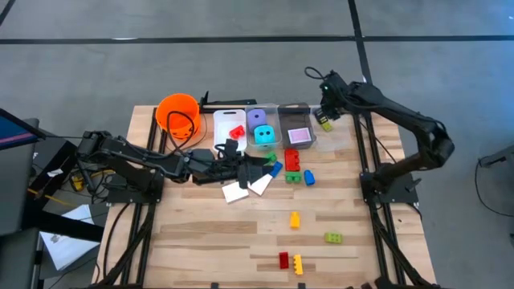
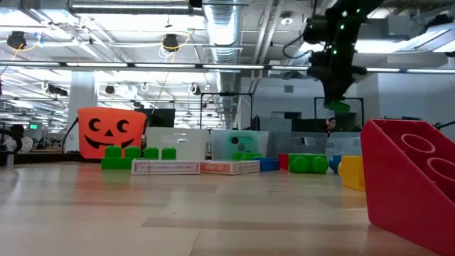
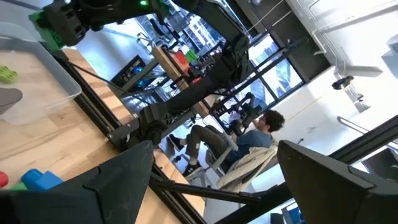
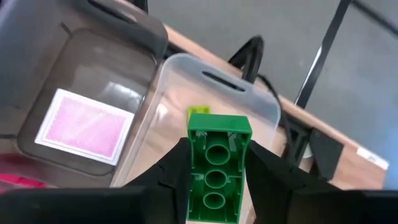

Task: Pick & Place Toys
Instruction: Put the dark green game piece into the right transparent bin, then put the 4 stud green game piece into the white bin

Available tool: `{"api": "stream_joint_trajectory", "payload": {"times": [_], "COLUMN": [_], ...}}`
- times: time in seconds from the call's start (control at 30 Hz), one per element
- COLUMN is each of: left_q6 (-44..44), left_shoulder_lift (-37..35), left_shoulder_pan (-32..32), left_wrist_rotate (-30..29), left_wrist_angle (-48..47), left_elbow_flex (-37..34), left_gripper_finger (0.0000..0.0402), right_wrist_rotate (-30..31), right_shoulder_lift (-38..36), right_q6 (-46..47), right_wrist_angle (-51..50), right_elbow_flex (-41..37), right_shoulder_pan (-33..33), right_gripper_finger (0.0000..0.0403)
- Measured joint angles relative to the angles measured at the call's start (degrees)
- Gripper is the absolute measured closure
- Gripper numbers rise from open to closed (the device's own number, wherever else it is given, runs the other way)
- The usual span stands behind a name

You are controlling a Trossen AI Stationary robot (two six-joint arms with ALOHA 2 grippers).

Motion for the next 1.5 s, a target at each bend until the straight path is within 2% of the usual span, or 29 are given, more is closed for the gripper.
{"api": "stream_joint_trajectory", "payload": {"times": [0.27,0.43,0.7,0.83,1.0,1.1,1.23,1.5], "left_q6": [-0.01,0.0,1.58,1.95,1.99,2.14,2.14,2.14], "left_shoulder_lift": [0.0,0.0,0.0,0.0,0.0,0.0,0.0,0.0], "left_shoulder_pan": [-0.79,-0.87,-0.87,-0.87,-0.87,-0.87,-0.87,-0.87], "left_wrist_rotate": [-0.23,-0.22,-0.2,-0.18,-0.17,-0.15,0.02,0.02], "left_wrist_angle": [-0.02,-0.04,-0.04,-0.07,-0.07,-0.09,-0.11,-0.07], "left_elbow_flex": [0.0,0.0,0.0,0.0,0.0,0.0,0.0,0.0], "left_gripper_finger": [0.0064,0.0064,0.0064,0.0064,0.0064,0.0064,0.0064,0.0064], "right_wrist_rotate": [-1.54,-1.5,-1.35,-1.3,-2.23,-3.05,-2.6,3.54], "right_shoulder_lift": [4.39,4.27,-0.36,-2.7,-5.17,-8.51,-14.41,-25.14], "right_q6": [0.89,0.9,1.4,1.55,2.72,3.96,8.31,24.38], "right_wrist_angle": [-1.63,-2.05,-5.68,-6.38,-8.37,-7.99,-6.29,-6.69], "right_elbow_flex": [0.0,0.0,0.0,0.0,-0.02,-0.02,-0.02,-0.02], "right_shoulder_pan": [0.05,0.44,0.81,0.76,1.94,5.76,14.02,33.97], "right_gripper_finger": [0.0246,0.0191,0.0107,0.0088,0.0084,0.0085,0.0085,0.0085]}}
